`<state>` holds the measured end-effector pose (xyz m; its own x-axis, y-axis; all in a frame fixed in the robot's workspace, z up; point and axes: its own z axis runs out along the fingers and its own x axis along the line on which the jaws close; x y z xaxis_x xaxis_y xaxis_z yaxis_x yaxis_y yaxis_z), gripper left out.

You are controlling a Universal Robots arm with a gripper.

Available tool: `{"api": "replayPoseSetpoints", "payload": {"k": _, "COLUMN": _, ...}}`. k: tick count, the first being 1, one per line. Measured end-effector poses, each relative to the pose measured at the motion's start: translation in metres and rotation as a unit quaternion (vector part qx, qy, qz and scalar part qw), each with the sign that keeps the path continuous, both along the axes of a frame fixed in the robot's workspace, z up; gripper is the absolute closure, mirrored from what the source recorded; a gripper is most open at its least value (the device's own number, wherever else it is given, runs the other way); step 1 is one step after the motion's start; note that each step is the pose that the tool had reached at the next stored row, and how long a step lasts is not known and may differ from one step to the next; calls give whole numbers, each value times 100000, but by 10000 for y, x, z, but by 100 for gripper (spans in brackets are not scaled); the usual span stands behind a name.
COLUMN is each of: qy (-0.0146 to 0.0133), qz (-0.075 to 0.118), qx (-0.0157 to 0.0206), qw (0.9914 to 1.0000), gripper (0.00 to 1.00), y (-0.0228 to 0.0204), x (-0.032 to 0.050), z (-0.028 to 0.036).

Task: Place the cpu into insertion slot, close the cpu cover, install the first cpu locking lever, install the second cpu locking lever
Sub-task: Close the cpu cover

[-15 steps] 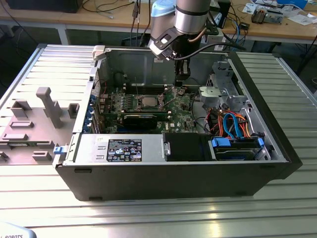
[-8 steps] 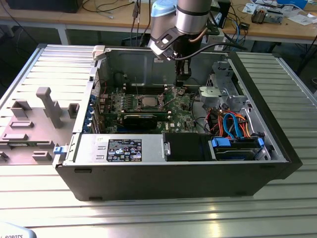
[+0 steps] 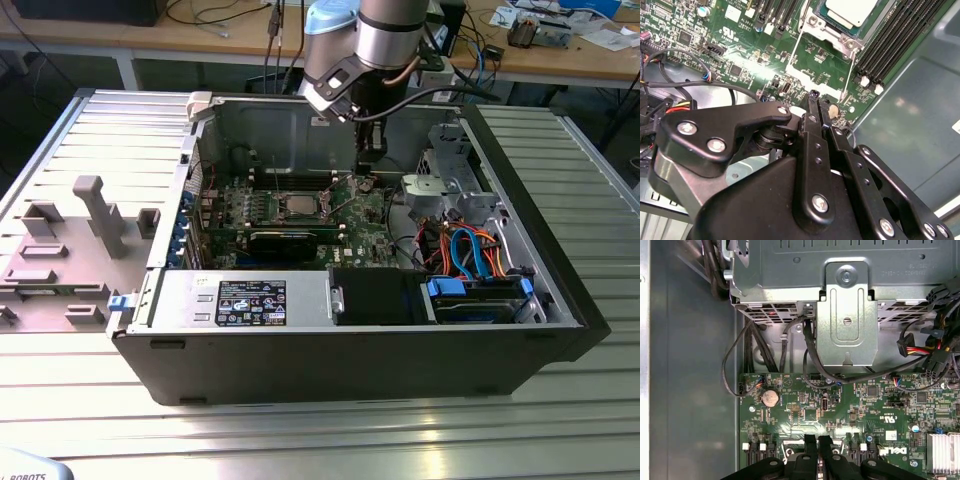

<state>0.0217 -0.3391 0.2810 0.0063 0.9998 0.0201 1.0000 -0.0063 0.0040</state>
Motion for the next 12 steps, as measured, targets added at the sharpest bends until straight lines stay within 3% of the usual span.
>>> {"api": "replayPoseSetpoints", "payload": {"k": 8, "qy": 37, "qz": 162, "qx": 74, "qw": 100000, "gripper": 84, "y": 0, "x": 43, "z": -53}}
{"api": "replayPoseSetpoints", "payload": {"k": 12, "qy": 38, "qz": 1831, "qx": 71, "qw": 99983, "gripper": 84, "y": 0, "x": 59, "z": -83}}
